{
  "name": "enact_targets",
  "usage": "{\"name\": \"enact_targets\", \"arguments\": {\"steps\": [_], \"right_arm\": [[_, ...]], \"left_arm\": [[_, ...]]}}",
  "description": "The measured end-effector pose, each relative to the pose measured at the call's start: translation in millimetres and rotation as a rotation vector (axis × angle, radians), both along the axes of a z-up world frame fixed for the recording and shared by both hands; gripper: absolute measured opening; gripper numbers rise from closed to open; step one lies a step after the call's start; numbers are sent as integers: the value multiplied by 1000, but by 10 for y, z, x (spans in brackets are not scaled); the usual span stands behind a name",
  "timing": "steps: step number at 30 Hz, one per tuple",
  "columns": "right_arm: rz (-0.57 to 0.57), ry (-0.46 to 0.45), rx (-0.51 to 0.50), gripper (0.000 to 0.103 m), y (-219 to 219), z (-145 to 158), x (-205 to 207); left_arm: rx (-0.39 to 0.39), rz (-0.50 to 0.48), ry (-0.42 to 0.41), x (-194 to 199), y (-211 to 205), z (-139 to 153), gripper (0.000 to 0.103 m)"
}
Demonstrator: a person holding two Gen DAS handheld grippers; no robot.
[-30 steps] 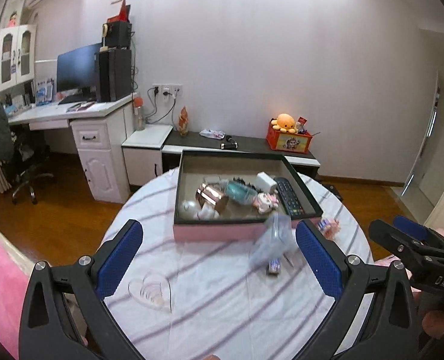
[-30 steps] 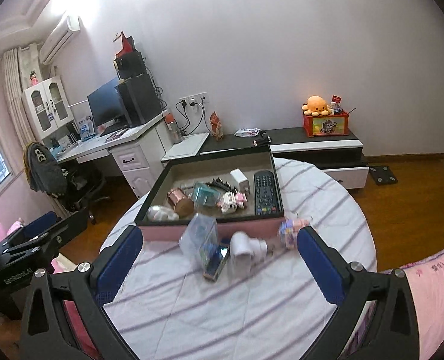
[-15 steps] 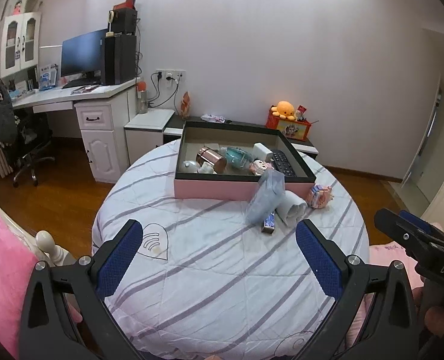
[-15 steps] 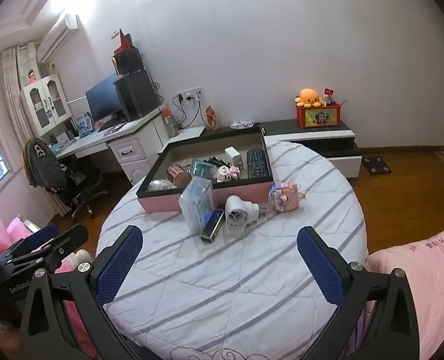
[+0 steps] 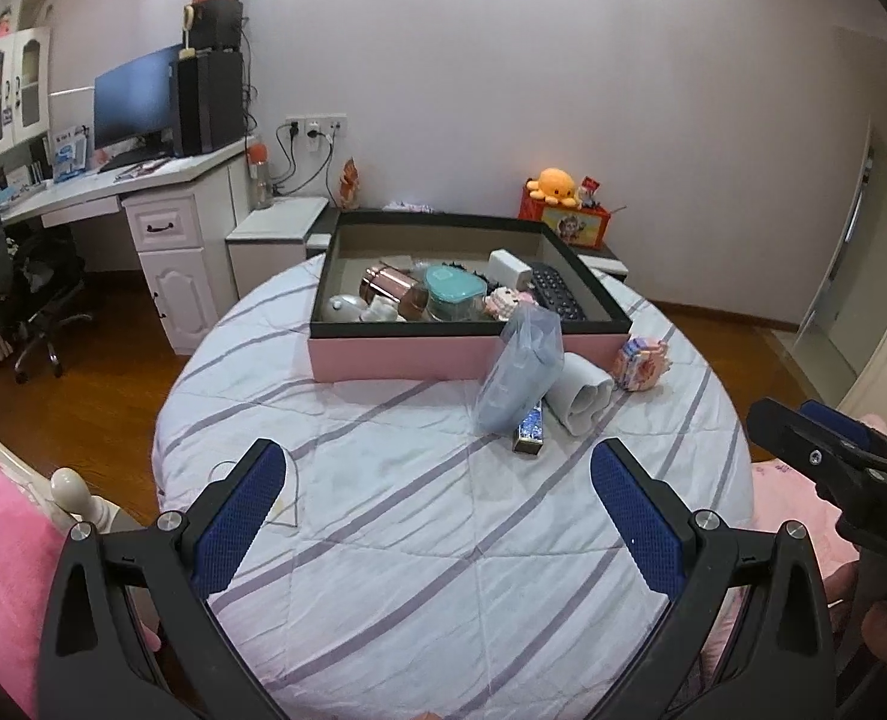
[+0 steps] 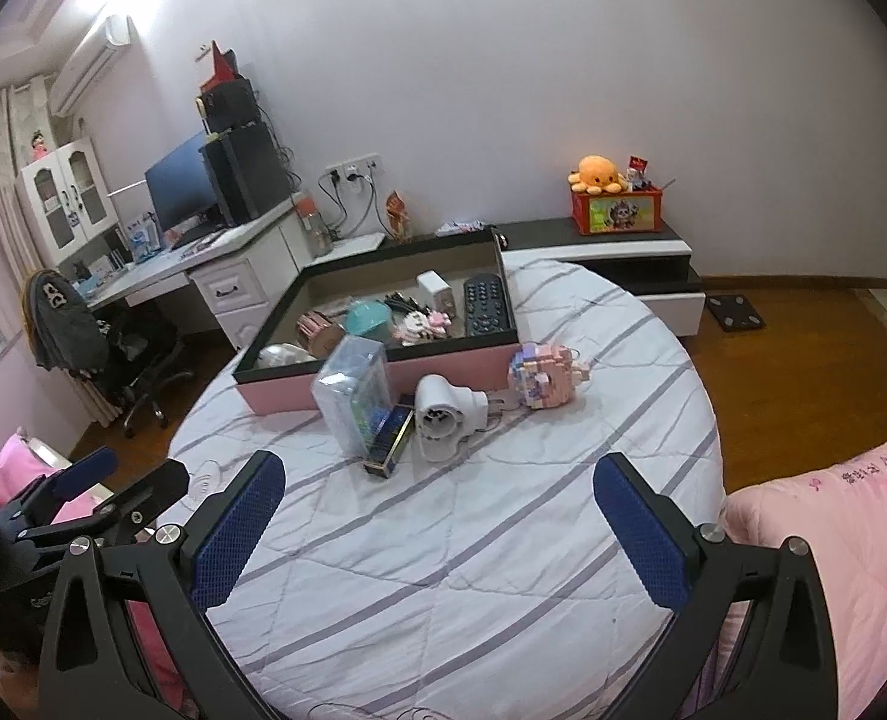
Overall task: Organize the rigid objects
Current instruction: 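Withdraw both tools from the box back over the table, then grasp the clear flosser box with the left gripper while the right grasps the white plug adapter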
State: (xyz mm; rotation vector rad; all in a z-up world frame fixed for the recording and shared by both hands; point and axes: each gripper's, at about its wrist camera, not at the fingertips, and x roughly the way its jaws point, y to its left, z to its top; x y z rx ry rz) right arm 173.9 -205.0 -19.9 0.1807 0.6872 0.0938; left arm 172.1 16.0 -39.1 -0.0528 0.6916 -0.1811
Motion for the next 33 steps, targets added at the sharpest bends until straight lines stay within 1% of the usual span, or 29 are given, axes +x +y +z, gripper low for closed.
{"name": "enact_targets", "arguments": {"steps": [8, 13, 16, 20, 26, 28, 30, 32, 33], "right_arm": [[-23, 78, -9, 103, -107, -237, 261], [-46, 108, 1, 103, -198, -359, 367], [-50, 125, -1, 103, -232, -417, 431], [-44, 148, -10, 103, -215, -515, 540], [-40, 180, -43, 103, -146, -698, 757], [-34, 182, -44, 103, -135, -731, 829], [-20, 183, -34, 103, -124, -757, 890], [3, 184, -12, 103, -105, -790, 979], [15, 186, -2, 102, -93, -802, 1020]], "left_arm": [[21, -40, 44, 411, -197, -248, 103], [34, -71, 70, 640, -348, -388, 103], [29, -80, 82, 783, -410, -467, 103], [46, -74, 100, 969, -468, -588, 101], [34, -76, 153, 1224, -499, -769, 83], [19, -80, 172, 1289, -489, -828, 74], [-1, -86, 185, 1328, -463, -871, 69], [-21, -97, 192, 1351, -439, -900, 62], [-32, -103, 192, 1353, -426, -909, 56]]}}
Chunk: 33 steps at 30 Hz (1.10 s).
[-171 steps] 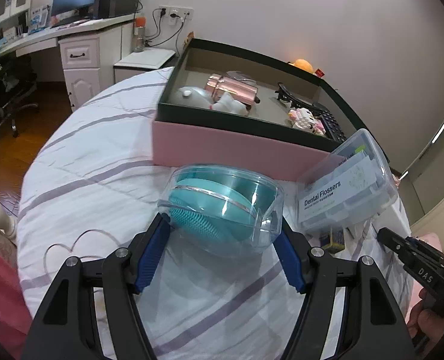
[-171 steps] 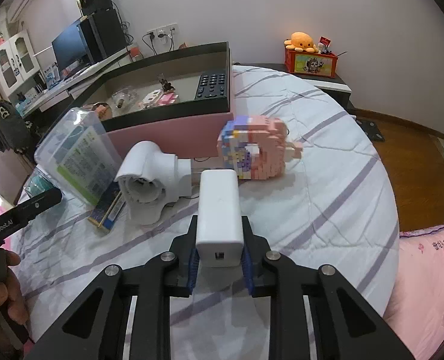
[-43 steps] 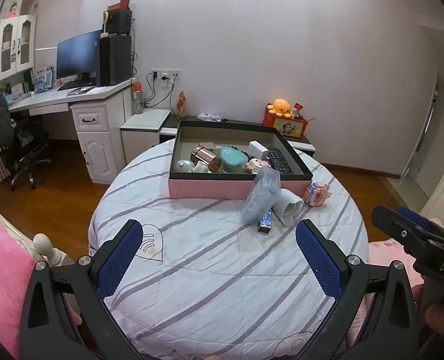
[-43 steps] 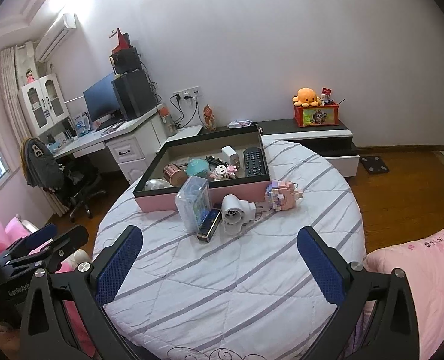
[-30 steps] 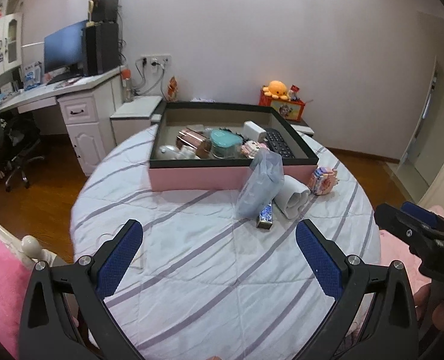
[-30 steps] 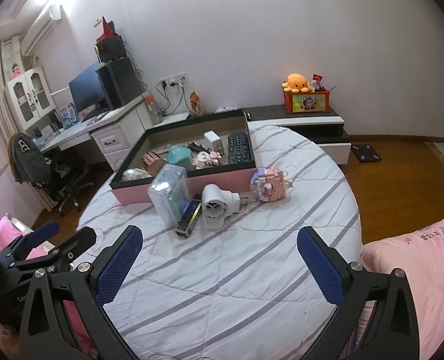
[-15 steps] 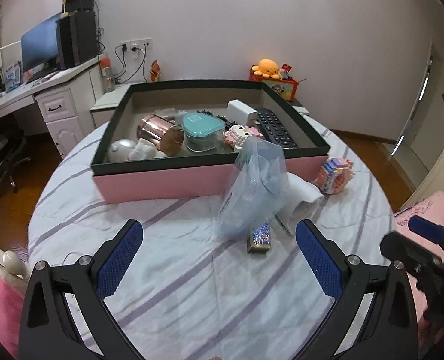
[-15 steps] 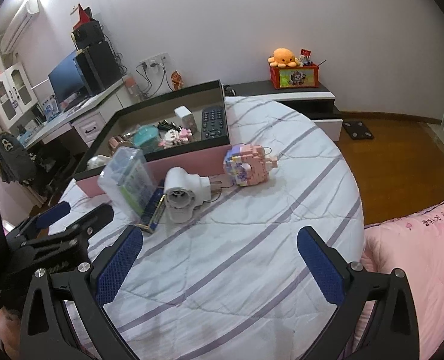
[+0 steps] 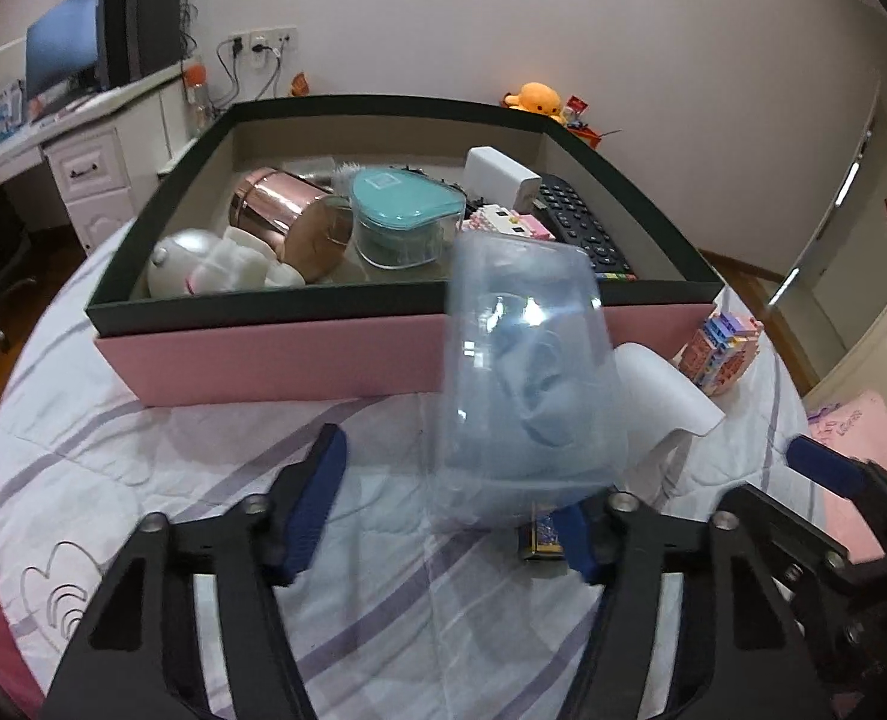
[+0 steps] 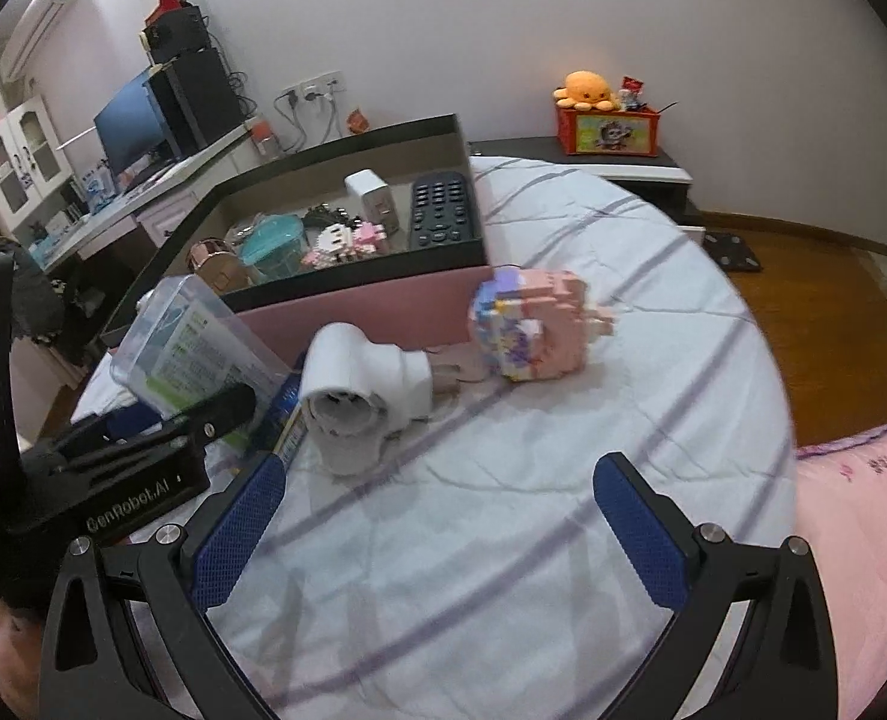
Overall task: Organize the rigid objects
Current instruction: 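Grasp the clear flosser box with the left gripper while the right grasps the white plug adapter, then carry the flosser box and plug adapter into the box and open both grippers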
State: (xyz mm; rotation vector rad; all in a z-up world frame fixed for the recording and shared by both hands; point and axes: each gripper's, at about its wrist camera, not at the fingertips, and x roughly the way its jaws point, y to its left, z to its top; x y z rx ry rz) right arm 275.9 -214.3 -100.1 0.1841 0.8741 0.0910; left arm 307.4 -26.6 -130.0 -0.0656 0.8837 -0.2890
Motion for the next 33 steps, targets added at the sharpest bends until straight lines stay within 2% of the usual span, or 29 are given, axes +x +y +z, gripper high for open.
{"name": "enact_targets", "arguments": {"steps": [5, 11, 17, 19, 21, 33], "right_arm": [[38, 5, 34, 101, 81, -61, 166], [22, 22, 73, 95, 89, -167, 325], [16, 22, 65, 87, 167, -236, 440], [20, 23, 21, 77, 227, -271, 486], [20, 5, 6, 74, 250, -259, 479], [41, -59, 50, 73, 187, 1, 142]], "left_arm": [[-22, -13, -17, -15, 18, 20, 36], [-66, -15, -12, -2, 73, 0, 35], [-85, 8, -16, -26, 194, 3, 34], [-85, 12, -17, -23, 218, 8, 34], [-78, 16, -20, -27, 224, 16, 34], [-58, 41, -57, -232, 362, 208, 34]]}}
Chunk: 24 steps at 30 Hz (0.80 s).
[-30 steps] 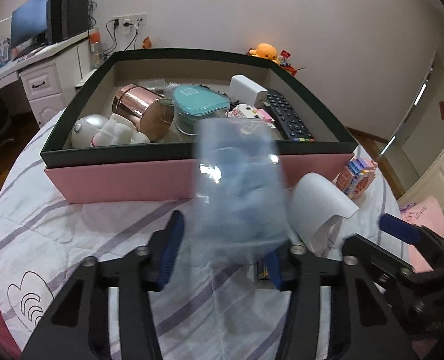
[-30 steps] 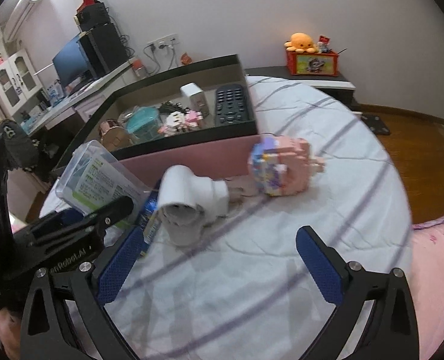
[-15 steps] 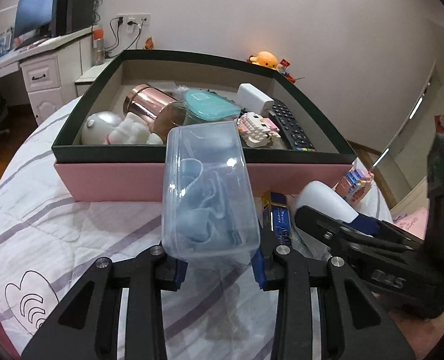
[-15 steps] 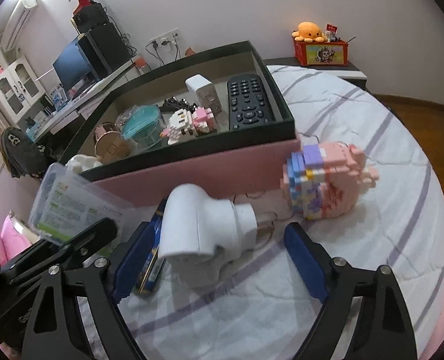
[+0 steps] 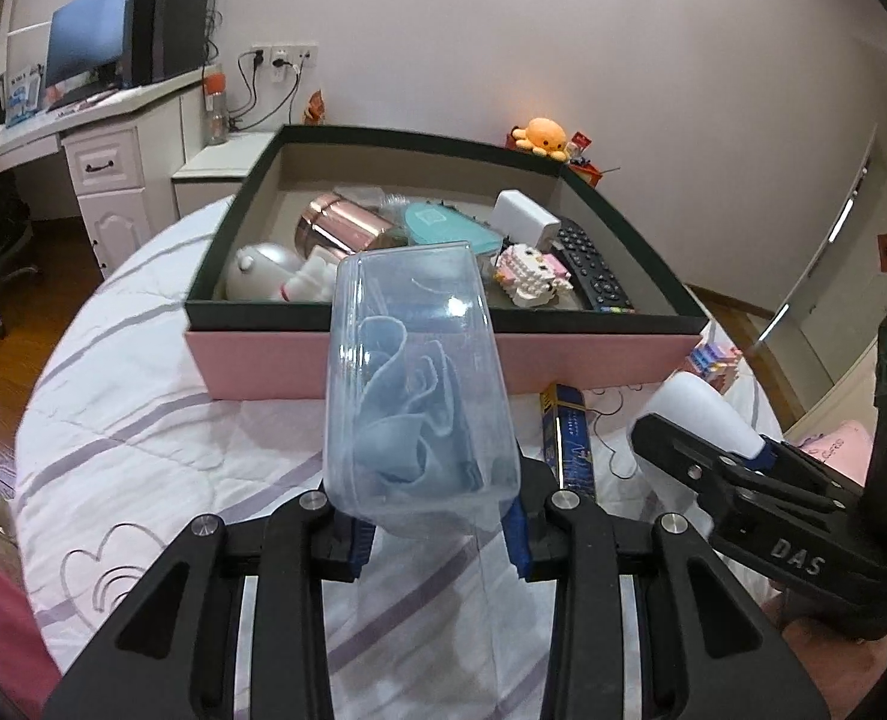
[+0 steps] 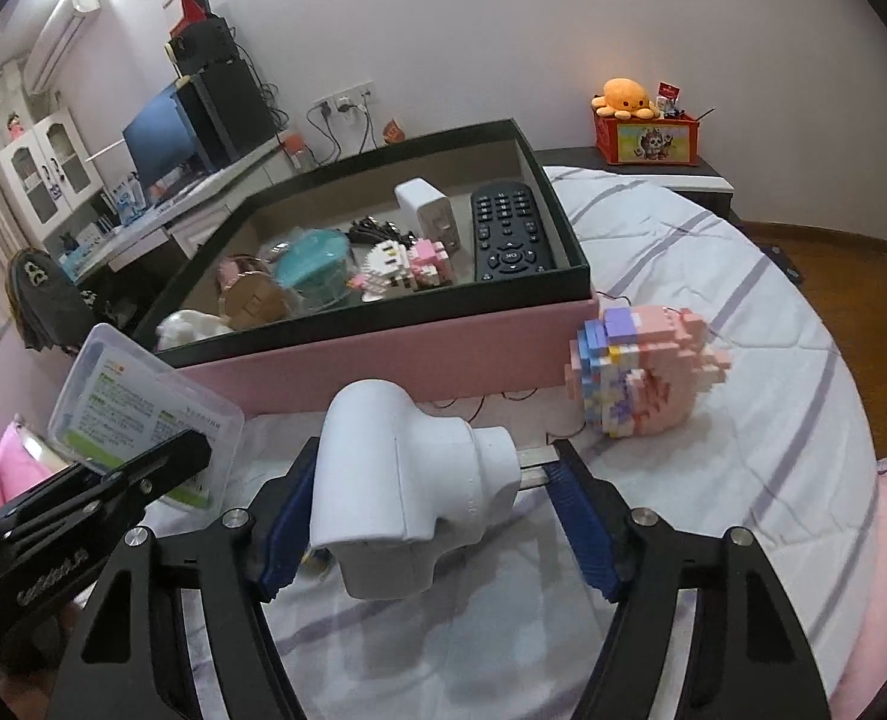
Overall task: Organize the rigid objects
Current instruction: 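Carry the flosser box and plug adapter into the box and open both grippers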
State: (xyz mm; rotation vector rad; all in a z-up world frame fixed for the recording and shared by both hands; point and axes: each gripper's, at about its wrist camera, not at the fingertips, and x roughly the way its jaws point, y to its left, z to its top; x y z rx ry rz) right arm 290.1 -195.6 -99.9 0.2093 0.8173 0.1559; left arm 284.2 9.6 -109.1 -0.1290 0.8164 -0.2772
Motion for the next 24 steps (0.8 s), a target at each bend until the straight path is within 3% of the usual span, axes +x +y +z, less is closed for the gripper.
{"name": "enact_targets", "arguments": {"steps": [11, 18, 24], "right_arm": [[71, -109, 8, 73, 151, 644, -31], [97, -162, -28, 73, 233, 945, 478], [111, -132, -45, 73, 296, 899, 987]], "left_arm": [[-4, 2, -104, -62, 132, 606, 34], [24, 9, -172, 343, 136, 968, 34], [45, 11, -147, 895, 72, 920, 34]]}}
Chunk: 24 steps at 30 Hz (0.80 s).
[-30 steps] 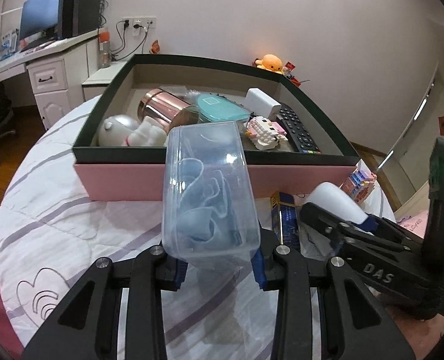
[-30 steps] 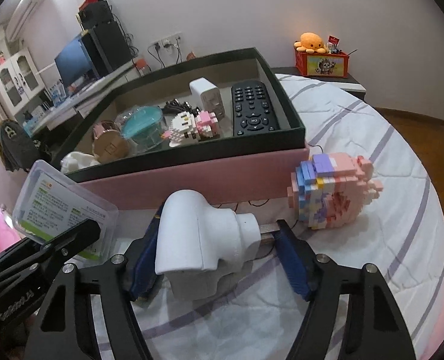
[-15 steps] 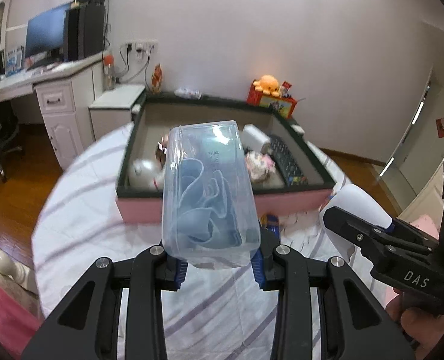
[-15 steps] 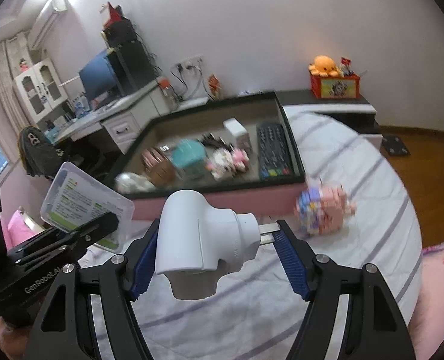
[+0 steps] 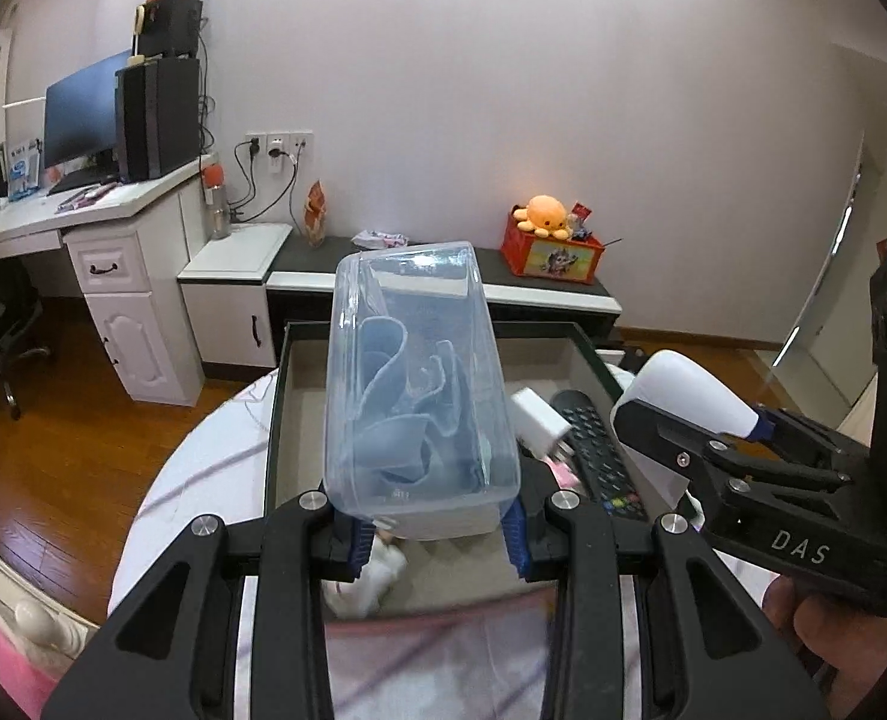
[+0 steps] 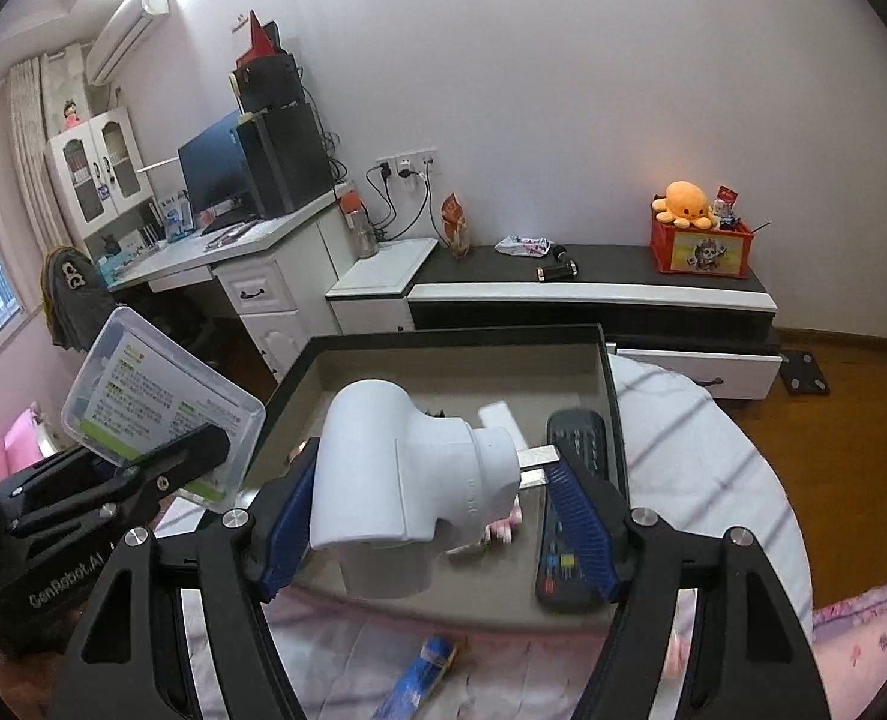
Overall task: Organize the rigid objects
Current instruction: 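Carry the flosser box and plug adapter into the box and open both grippers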
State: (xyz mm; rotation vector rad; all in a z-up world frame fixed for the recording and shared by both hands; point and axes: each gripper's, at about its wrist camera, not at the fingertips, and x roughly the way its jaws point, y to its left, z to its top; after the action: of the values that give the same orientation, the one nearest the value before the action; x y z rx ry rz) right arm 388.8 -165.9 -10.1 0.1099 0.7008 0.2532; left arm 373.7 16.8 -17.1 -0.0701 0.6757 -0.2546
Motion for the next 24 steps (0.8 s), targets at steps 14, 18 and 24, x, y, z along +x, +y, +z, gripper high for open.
{"name": "enact_targets", "arguments": {"steps": [14, 18, 24], "right_arm": [[-4, 185, -52, 73, 35, -549, 891], [-9, 239, -53, 74, 17, -667, 989], [-9, 252, -56, 77, 10, -660, 963]], "left_arm": [[27, -19, 169, 789, -197, -593, 33], [48, -35, 192, 855, -231, -660, 33], [75, -30, 199, 852, -238, -659, 38]]}}
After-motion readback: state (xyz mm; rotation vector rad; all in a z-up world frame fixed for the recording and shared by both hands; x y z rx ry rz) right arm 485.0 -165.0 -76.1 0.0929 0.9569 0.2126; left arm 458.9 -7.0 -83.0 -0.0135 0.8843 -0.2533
